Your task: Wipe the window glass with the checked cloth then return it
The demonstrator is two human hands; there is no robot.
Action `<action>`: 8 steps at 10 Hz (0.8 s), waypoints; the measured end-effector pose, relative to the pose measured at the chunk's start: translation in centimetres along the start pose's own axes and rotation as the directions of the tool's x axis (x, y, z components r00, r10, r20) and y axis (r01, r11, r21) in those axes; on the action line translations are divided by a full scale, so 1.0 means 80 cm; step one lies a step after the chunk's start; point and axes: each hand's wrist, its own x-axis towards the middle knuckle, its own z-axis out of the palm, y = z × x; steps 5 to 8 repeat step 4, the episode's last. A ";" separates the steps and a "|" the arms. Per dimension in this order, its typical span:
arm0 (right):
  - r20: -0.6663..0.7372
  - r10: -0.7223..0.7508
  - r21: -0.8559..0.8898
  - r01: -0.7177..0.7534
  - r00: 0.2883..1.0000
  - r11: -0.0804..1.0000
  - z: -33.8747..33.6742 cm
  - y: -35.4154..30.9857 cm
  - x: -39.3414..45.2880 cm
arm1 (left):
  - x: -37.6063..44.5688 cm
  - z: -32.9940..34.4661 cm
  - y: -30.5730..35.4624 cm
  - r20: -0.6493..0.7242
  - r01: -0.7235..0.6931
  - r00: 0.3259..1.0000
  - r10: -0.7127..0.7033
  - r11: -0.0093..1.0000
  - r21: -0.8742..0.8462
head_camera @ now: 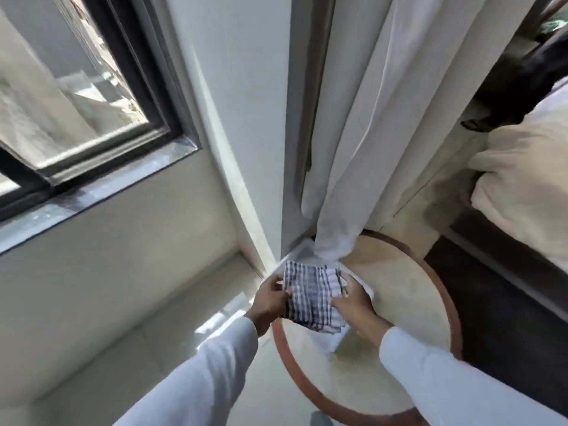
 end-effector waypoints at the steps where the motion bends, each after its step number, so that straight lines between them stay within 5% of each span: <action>1: -0.021 -0.014 -0.041 0.013 1.000 0.999 0.011 0.046 0.075 | 0.076 0.042 -0.039 -0.044 -0.002 0.999 0.004 1.000 0.030; 2: 0.011 -0.070 -0.163 0.071 0.997 0.984 0.024 0.086 0.134 | 0.144 0.062 -0.077 -0.118 -0.096 0.982 0.149 0.923 0.373; 3: -0.010 -0.137 -0.432 0.120 0.991 0.894 0.041 0.127 0.164 | 0.190 0.057 -0.116 -0.113 -0.157 0.920 0.376 0.616 0.772; 4: -0.102 -0.146 -0.439 0.087 0.984 0.894 0.059 0.154 0.168 | 0.209 0.052 -0.146 -0.062 -0.206 0.898 0.436 0.539 0.817; 8: -0.102 -0.146 -0.439 0.087 0.984 0.894 0.059 0.154 0.168 | 0.209 0.052 -0.146 -0.062 -0.206 0.898 0.436 0.539 0.817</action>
